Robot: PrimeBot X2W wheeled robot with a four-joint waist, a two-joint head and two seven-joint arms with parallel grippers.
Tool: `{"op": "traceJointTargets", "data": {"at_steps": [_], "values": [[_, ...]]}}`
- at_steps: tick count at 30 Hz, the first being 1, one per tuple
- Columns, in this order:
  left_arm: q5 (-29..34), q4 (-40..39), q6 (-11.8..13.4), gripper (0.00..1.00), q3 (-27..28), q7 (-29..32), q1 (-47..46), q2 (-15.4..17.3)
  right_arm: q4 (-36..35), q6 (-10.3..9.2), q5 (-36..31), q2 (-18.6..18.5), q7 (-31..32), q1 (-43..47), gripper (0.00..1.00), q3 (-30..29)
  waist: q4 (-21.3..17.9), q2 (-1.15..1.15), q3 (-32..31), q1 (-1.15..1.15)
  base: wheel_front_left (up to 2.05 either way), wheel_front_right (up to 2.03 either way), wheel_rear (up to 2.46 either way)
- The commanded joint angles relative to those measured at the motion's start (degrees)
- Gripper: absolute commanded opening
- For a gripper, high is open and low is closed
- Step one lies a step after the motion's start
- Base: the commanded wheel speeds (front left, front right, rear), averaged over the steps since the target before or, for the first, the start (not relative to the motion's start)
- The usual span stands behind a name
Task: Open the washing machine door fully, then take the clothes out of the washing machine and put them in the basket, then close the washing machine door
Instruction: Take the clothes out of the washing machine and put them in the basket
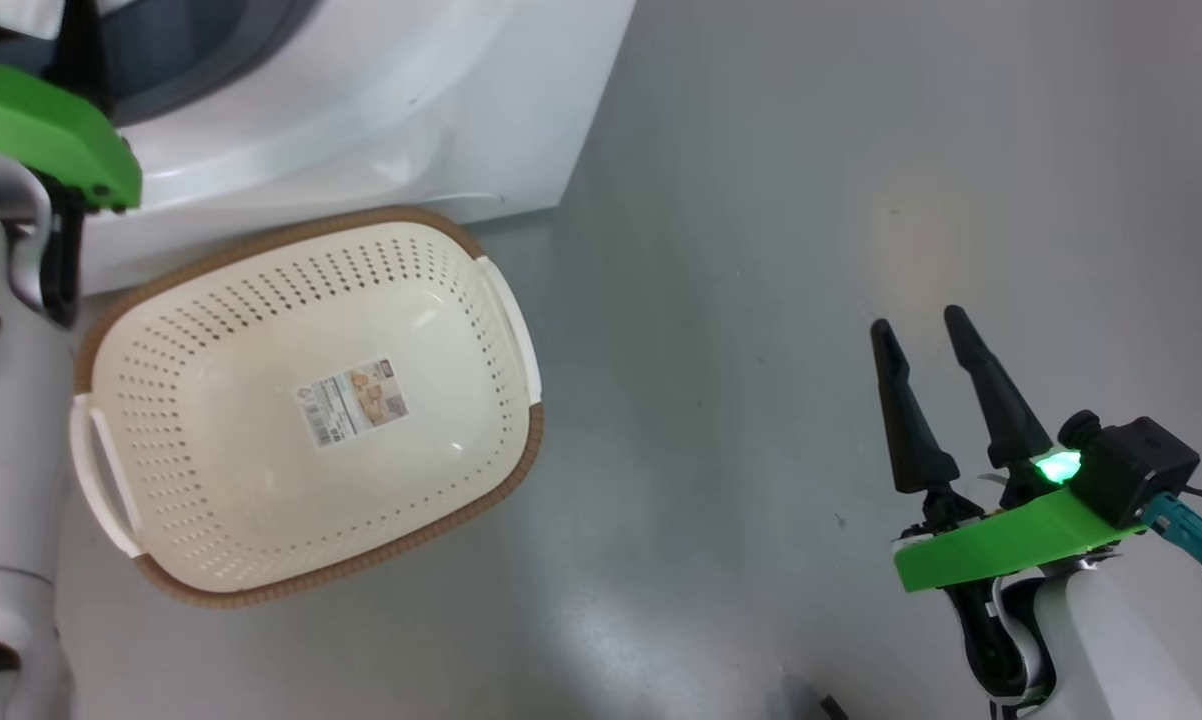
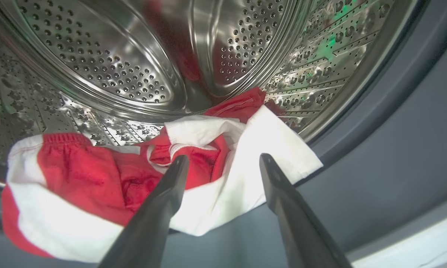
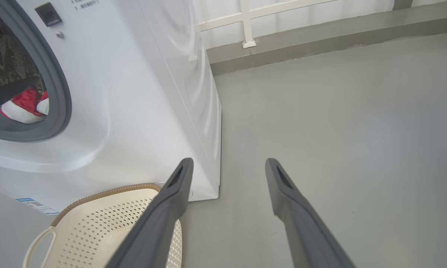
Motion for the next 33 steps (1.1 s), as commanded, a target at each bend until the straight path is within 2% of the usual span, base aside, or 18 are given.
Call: {"op": "traceJointTargets", "data": {"at_steps": [1, 13, 28, 29, 30, 31, 32, 33], "values": [[0.85, -0.51, -0.23, 1.0, 0.03, -0.29, -1.33, 2.91, -1.39, 0.43, 0.83, -0.07, -0.37, -0.18, 1.0, 1.49, -1.0, 0.0, 1.16, 0.0, 0.0, 0.0, 0.0], [-1.08, 7.0, -0.32, 1.0, -5.2, -0.23, -8.57, 5.26, -2.01, 0.43, 1.82, -0.06, -0.37, -1.74, 1.0, 3.21, -3.61, 0.0, 4.66, 0.0, 0.0, 0.0, 0.0], [-7.06, 8.21, -0.32, 1.0, -14.09, -0.27, -13.25, 6.45, -2.5, 0.43, 2.67, -0.06, -0.37, -2.15, 1.0, 3.92, -4.68, 0.0, 6.22, 0.0, 0.0, 0.0, 0.0], [-7.39, 8.4, -0.32, 0.81, -14.61, -0.27, -13.4, 6.58, -2.5, 0.43, 2.75, -0.06, -0.37, -2.21, 1.0, 3.99, -4.74, 0.0, 6.24, 0.0, 0.0, 0.0, 0.0], [-7.77, 8.59, -0.32, 0.47, -14.99, -0.26, -13.53, 6.7, -2.51, 0.43, 2.81, -0.06, -0.37, -2.25, 1.0, 4.03, -4.78, 0.0, 6.25, 0.0, 0.0, 0.0, 0.0], [-8.11, 8.84, -0.32, 0.35, -15.35, -0.22, -13.66, 6.85, -2.52, 0.43, 2.85, -0.06, -0.37, -2.27, 1.0, 4.07, -4.81, 0.0, 6.23, 0.0, 0.0, 0.0, 0.0], [-8.55, 9.06, -0.32, 0.13, -15.67, -0.09, -13.75, 6.86, -2.56, 0.43, 2.9, -0.06, -0.37, -2.26, 1.0, 4.08, -4.83, 0.0, 6.2, 0.0, 0.0, 0.0, 0.0], [-8.97, 9.21, -0.33, 0.0, -16.05, 0.01, -13.83, 6.87, -2.6, 0.43, 2.94, -0.06, -0.37, -2.24, 1.0, 4.07, -4.84, 0.0, 6.18, 0.0, 0.0, 0.0, 0.0]]}}
